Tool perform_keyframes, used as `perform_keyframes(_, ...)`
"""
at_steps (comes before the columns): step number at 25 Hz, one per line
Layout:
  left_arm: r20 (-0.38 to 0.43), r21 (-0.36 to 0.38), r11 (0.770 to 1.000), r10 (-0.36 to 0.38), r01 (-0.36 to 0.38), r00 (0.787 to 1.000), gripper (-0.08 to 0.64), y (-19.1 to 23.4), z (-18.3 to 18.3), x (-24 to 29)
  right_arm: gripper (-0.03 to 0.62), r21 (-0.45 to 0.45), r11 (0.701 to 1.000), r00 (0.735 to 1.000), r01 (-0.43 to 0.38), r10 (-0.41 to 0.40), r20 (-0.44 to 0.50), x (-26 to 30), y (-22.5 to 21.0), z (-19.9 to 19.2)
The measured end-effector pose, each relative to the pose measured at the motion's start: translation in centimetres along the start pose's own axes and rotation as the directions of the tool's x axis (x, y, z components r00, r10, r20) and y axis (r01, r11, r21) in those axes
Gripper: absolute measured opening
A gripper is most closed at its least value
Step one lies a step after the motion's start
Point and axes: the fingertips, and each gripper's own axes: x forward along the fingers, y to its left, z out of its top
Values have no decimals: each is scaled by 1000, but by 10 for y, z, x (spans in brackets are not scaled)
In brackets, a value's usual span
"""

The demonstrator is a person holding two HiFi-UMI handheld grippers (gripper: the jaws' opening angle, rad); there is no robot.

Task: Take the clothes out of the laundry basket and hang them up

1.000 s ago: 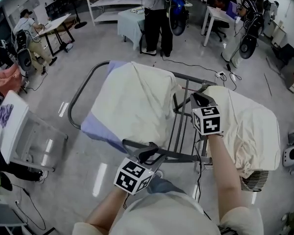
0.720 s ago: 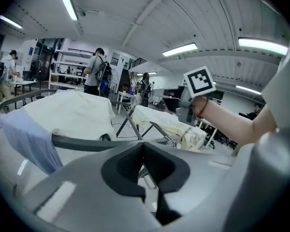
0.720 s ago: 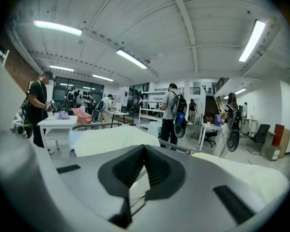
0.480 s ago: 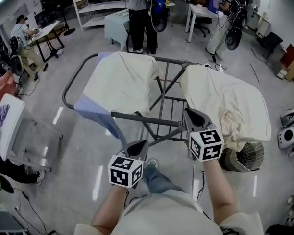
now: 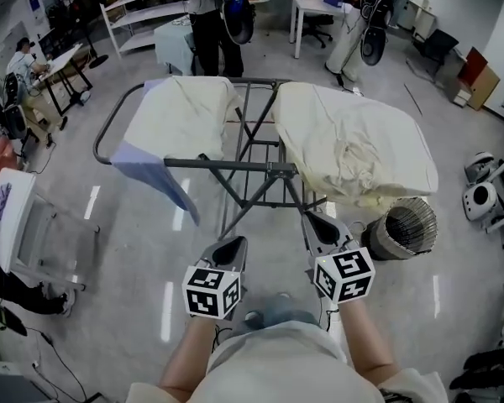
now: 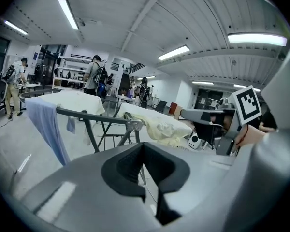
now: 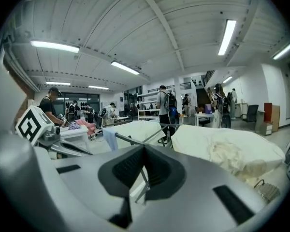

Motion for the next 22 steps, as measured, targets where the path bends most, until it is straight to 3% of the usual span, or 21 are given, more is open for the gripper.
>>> perform_keyframes(6,27,22,1000,-23,22,999,11,-71,-6,-14,2,9,1000,1000,-1,0,9,-73,-15,-17)
perform_keyframes(12,65,23,1000,11,-12,998,11,-130,-14,-27,2,-29,999,999,-33,33,6,-139,-26,-29)
perform_keyframes(22,94,-10,1000,27,-27,995,11,-228,-68,-35,2,-26,999,999,-33,34,27,-251,-53,-78)
